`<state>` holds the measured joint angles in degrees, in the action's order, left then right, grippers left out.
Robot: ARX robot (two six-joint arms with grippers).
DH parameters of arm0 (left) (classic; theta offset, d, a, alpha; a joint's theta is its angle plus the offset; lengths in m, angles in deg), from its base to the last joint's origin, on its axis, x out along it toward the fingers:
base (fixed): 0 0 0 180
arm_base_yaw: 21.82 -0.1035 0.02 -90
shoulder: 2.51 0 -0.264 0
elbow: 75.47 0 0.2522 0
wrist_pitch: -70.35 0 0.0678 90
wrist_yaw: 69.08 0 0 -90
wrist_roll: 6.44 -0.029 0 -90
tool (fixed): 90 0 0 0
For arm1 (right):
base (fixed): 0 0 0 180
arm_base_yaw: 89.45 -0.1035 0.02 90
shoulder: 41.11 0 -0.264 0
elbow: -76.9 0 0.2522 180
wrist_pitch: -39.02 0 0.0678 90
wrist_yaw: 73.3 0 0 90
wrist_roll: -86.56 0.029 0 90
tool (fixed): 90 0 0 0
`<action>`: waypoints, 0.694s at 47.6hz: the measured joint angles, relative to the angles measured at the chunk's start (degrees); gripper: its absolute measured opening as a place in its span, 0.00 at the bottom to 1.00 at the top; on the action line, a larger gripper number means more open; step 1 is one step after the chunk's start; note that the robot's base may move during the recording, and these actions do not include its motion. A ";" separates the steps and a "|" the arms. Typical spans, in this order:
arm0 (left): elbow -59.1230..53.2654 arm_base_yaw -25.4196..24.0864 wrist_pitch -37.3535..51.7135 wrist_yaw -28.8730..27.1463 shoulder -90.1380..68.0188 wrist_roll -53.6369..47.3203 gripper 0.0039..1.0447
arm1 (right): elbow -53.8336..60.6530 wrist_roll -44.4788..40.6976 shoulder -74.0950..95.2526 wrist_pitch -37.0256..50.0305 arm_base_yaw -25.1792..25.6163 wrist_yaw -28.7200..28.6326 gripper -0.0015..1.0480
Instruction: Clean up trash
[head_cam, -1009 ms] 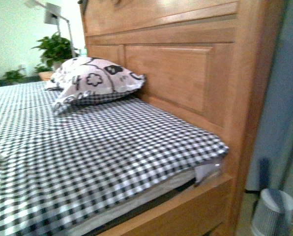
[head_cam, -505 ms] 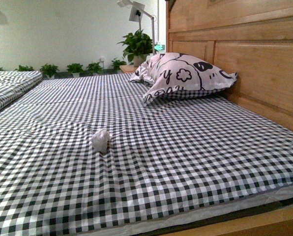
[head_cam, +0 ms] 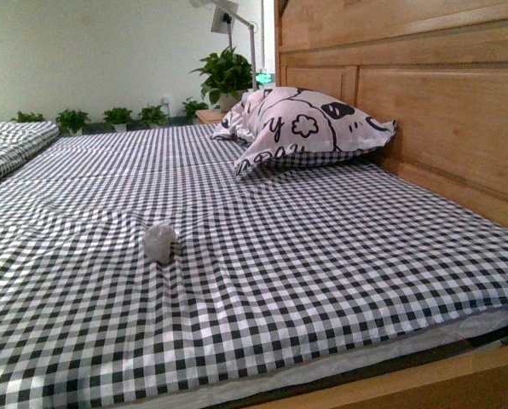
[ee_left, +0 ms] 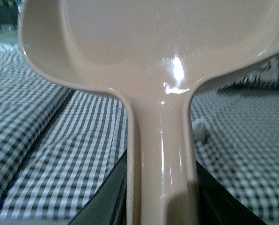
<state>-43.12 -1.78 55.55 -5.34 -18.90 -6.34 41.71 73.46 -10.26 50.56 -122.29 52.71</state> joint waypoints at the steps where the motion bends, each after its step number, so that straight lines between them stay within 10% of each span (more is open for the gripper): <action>1: 0.39 -0.61 -1.53 0.61 -0.15 0.26 0.26 | 0.00 0.00 0.00 0.00 0.00 0.02 0.18; 17: 5.09 -24.68 6.25 29.46 -21.33 -8.70 0.25 | 0.00 0.00 0.00 0.00 0.02 0.00 0.18; 33: 10.67 -30.18 11.32 40.57 -44.76 -22.16 0.25 | 0.00 0.00 0.00 0.00 0.02 -0.02 0.18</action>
<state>-32.46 -31.97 66.87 35.23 -63.66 -28.51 41.71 73.46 -10.26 50.56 -122.26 52.69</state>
